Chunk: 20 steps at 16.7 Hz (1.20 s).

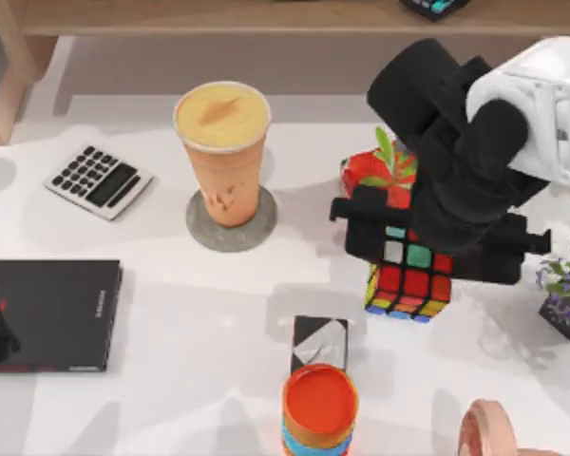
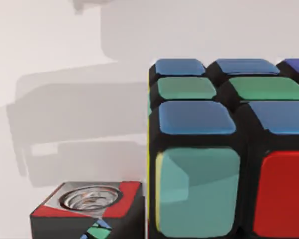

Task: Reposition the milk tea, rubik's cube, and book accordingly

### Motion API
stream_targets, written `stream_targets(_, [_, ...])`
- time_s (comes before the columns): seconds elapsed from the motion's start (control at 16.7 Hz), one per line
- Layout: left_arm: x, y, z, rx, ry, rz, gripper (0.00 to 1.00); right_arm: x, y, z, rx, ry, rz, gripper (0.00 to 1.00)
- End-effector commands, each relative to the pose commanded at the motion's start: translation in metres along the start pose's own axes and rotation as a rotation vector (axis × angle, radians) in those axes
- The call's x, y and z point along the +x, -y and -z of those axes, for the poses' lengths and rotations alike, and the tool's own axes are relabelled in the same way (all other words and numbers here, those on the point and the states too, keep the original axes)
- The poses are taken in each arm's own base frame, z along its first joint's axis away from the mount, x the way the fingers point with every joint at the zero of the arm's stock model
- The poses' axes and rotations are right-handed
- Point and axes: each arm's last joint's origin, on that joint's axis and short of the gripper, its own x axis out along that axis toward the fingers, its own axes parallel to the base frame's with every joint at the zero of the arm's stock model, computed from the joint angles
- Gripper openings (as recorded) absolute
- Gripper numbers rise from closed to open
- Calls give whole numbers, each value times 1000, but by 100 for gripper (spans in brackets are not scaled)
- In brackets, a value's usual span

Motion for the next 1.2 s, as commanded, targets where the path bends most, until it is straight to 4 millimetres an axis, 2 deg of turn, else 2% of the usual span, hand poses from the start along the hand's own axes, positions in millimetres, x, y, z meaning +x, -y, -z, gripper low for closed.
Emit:
stream_targets(0.18, [0,0,0,0,0,0,100,-20,-30,-12,-148,219,-94,0])
stream_targets(0.42, [0,0,0,0,0,0,100,-35,-63,-37,-307,529,-107,0])
stream_targets(0.6, [0,0,0,0,0,0,100,-52,-85,-57,-372,772,-76,0])
stream_targets(0.72, [0,0,0,0,0,0,100,-72,-98,-71,-369,943,-58,0])
stream_targets(0.84, [0,0,0,0,0,0,100,-99,-105,-84,-329,1106,-45,0])
stream_targets(1.02, [0,0,0,0,0,0,100,-138,-106,-99,-238,1284,-29,0])
stream_targets(1.2, [0,0,0,0,0,0,100,-149,-103,-105,-202,1332,-17,0])
